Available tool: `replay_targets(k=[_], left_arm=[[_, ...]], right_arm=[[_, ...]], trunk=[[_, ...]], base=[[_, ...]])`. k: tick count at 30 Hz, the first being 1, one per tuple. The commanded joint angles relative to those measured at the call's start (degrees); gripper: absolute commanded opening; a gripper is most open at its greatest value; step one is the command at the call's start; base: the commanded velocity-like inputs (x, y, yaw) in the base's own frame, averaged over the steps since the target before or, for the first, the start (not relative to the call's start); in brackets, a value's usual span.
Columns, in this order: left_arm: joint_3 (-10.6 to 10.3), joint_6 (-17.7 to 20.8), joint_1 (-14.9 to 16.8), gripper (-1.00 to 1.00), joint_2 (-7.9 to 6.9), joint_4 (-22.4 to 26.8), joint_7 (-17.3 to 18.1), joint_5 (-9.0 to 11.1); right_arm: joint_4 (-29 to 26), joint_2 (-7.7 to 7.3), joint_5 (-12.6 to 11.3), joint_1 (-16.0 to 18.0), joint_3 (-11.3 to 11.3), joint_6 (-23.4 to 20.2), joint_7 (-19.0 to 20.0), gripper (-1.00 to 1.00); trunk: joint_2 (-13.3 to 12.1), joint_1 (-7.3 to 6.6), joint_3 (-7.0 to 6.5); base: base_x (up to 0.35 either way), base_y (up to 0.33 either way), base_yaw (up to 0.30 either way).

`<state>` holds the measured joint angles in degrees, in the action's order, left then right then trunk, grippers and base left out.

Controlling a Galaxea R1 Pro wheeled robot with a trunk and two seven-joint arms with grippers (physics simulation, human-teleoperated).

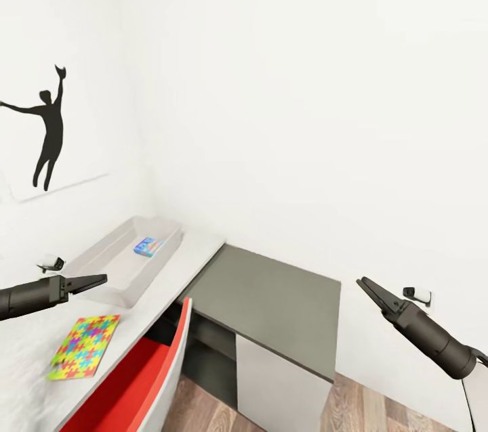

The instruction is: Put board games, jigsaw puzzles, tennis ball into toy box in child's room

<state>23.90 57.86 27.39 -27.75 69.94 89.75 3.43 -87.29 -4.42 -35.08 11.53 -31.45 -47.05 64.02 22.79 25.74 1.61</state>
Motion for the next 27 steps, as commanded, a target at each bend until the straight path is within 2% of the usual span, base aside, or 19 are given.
replay_targets(k=[1, 15, 27], left_arm=[[0.01, 0.60, 0.03, 1.00, -0.02, 0.02, 0.25, -0.06], [0.01, 0.59, 0.03, 1.00, -0.02, 0.02, 0.25, -0.09], [0.01, 0.59, 0.03, 1.00, -0.02, 0.04, 0.25, 0.00]], right_arm=[[0.01, -0.01, -0.16, 0.07, -0.02, -0.33, 0.05, 1.00], [0.01, -0.06, -0.16, 0.07, -0.02, -0.33, 0.05, 1.00], [-0.07, -0.03, -0.12, 0.07, -0.08, -0.33, -0.26, 1.00]], trunk=[[0.13, 0.04, 0.07], [0.13, 0.04, -0.90], [0.13, 0.04, -1.19]], base=[[0.000, 0.000, -0.212], [-0.014, 0.000, -0.212], [-0.166, 0.000, -0.129]])
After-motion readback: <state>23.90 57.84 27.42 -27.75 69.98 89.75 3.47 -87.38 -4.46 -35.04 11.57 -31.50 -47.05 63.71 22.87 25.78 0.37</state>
